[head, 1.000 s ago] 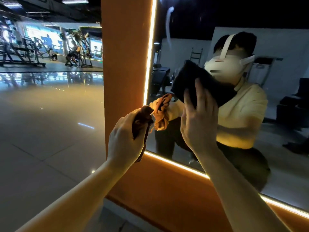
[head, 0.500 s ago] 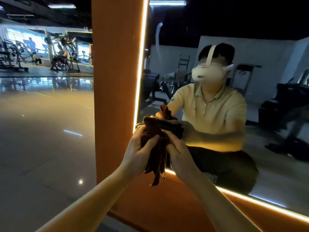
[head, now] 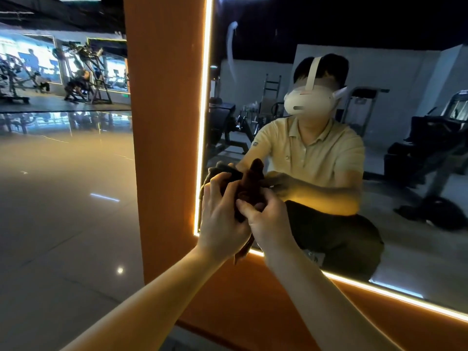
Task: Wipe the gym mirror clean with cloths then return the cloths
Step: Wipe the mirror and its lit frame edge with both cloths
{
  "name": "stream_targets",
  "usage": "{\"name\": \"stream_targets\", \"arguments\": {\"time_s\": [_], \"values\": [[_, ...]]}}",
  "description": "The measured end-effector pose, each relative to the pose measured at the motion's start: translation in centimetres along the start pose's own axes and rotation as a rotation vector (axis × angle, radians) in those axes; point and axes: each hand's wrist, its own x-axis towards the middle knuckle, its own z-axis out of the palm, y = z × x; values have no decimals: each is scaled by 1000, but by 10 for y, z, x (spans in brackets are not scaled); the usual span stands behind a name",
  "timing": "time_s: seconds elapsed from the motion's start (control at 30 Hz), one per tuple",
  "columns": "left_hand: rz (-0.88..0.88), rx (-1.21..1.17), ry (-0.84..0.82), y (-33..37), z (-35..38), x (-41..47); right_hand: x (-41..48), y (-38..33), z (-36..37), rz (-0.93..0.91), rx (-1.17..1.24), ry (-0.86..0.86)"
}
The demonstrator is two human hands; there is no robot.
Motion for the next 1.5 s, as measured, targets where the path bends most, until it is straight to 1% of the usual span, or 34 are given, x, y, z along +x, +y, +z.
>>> {"name": "stream_targets", "arguments": {"time_s": [0.07, 0.13, 0.23, 0.3, 0.37, 0.43, 0.5, 0.57, 0.63, 0.7, 0.77, 0.8, 0.87, 0.93, 0.97, 1.0, 1.03, 1.07, 1.17, 1.23, 1.3, 1.33, 1.37, 1.4, 1.47, 1.5], "values": [[74, -49, -128, -13, -10, -9, 2, -3, -10, -10, -40, -2], [140, -44, -195, -32, -17, -19, 4, -8, -24, -52, -51, 41], [216, 125, -187, -59, -11, -40, 12, -19, -49, -156, -45, 157], [271, 246, -211, -67, -1, -53, 16, -23, -64, -204, -69, 217], [308, 285, -242, -69, 4, -57, 16, -24, -74, -213, -108, 250], [355, 294, -238, -64, 3, -44, 15, -24, -80, -281, -218, 296], [423, 297, -155, -51, 3, -14, 14, -28, -83, -423, -360, 384], [445, 275, 9, -31, 8, 29, 16, -32, -87, -539, -428, 450], [421, 246, 132, -13, 18, 66, 17, -33, -92, -557, -413, 460], [402, 240, 176, -2, 36, 75, 17, -34, -97, -515, -361, 448], [415, 293, 141, -8, 56, 54, 18, -32, -102, -508, -318, 447], [456, 340, 101, -17, 63, 35, 18, -31, -103, -521, -316, 451], [594, 449, -23, -45, 68, -7, 19, -29, -103, -542, -342, 450], [744, 560, -179, -74, 57, -39, 18, -27, -100, -552, -363, 439], [797, 601, -223, -83, 49, -43, 18, -27, -98, -564, -377, 439], [822, 621, -226, -87, 42, -38, 19, -28, -96, -578, -395, 441], [807, 610, -195, -85, 36, -26, 20, -29, -94, -591, -407, 442], [745, 574, -138, -78, 31, -7, 21, -30, -90, -606, -414, 438], [521, 427, 117, -41, 14, 87, 27, -36, -83, -662, -453, 440], [362, 385, 283, -19, 0, 146, 31, -42, -81, -696, -458, 426], [243, 356, 389, -2, -1, 170, 36, -51, -83, -762, -478, 434], [218, 331, 403, 2, 6, 165, 40, -56, -85, -796, -485, 434], [214, 313, 378, 2, 15, 149, 43, -63, -87, -810, -476, 429], [243, 312, 312, -1, 23, 126, 48, -72, -89, -803, -463, 427], [356, 370, 160, -15, 30, 81, 58, -92, -91, -789, -486, 444], [407, 406, 125, -22, 28, 70, 63, -102, -91, -802, -521, 450]]}}
